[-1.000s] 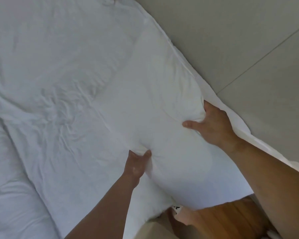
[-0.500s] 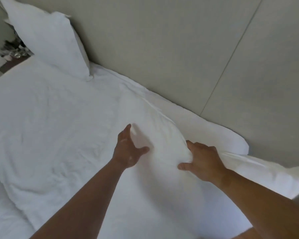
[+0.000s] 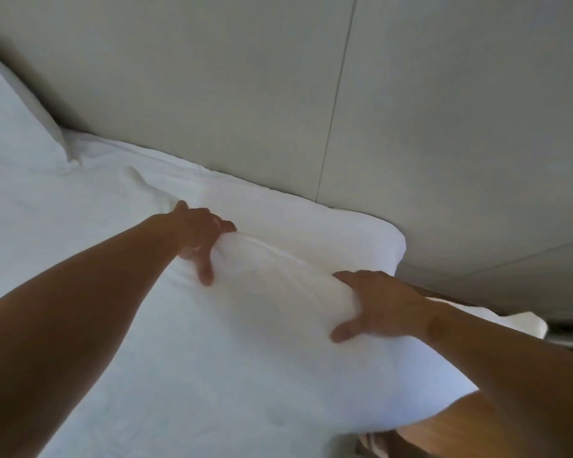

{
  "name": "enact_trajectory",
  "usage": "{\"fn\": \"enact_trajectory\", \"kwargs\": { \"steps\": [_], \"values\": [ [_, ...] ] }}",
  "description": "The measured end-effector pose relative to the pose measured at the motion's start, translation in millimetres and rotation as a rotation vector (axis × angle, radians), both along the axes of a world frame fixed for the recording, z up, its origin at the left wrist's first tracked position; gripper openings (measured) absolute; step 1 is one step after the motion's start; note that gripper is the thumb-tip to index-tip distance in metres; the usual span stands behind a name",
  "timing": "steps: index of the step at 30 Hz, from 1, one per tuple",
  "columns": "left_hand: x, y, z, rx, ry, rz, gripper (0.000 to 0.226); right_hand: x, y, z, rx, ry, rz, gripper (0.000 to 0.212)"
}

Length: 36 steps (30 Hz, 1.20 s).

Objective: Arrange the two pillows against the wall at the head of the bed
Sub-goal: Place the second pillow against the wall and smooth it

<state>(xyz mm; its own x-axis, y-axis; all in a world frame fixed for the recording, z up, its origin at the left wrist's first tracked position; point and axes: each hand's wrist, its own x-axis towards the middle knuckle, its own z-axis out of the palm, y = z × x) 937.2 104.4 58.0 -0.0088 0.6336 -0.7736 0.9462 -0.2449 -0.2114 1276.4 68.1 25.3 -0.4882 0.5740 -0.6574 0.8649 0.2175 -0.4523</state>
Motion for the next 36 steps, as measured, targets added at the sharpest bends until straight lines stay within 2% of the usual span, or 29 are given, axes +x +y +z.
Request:
{"fn": "enact_trajectory", "kwargs": {
  "steps": [4,7,9,12,17,20,24,27,31,33,36],
  "values": [
    [-24.2,-8.3,2.1,-0.013,0.036,0.013,0.087,47.4,-1.1,3.1,-0.005,-0.254,0.107,0.101],
    [-29.8,-14.3,4.6,-0.02,0.099,-0.001,0.069,63.2,-2.7,-3.3,0.057,-0.252,0.081,0.087],
    [-26.2,-17.9,5.1,0.03,0.131,-0.072,0.061,62.5,-3.1,-7.4,0.131,-0.237,0.029,0.07],
    [-18.9,-19.6,13.0,0.073,0.154,-0.123,0.062,58.8,1.0,-8.2,0.23,-0.232,0.007,0.053],
    [-23.7,-8.3,41.5,0.136,0.134,-0.136,0.06,60.6,20.8,23.2,0.307,-0.215,-0.035,0.039],
    [-25.8,6.2,59.8,0.206,0.101,-0.1,0.052,59.3,39.6,45.2,0.349,-0.211,-0.028,0.04],
    [-29.2,39.6,83.4,0.312,0.158,-0.143,0.052,51.4,77.5,65.4,0.393,-0.181,-0.04,0.055],
    [-33.5,66.8,94.6,0.389,0.158,-0.112,0.051,40.2,111.0,74.1,0.448,-0.154,-0.077,0.055],
    [-49.4,110.4,91.8,0.547,0.123,-0.057,0.059,21.8,144.7,77.9,0.519,-0.187,-0.115,0.05],
    [-67.1,136.0,78.1,0.603,0.12,-0.031,0.071,14.9,157.8,73.3,0.547,-0.167,-0.168,0.049],
    [-73.9,156.4,63.3,0.597,0.132,0.028,0.078,10.5,171.0,60.7,0.559,-0.134,-0.22,0.052]
  ]
}}
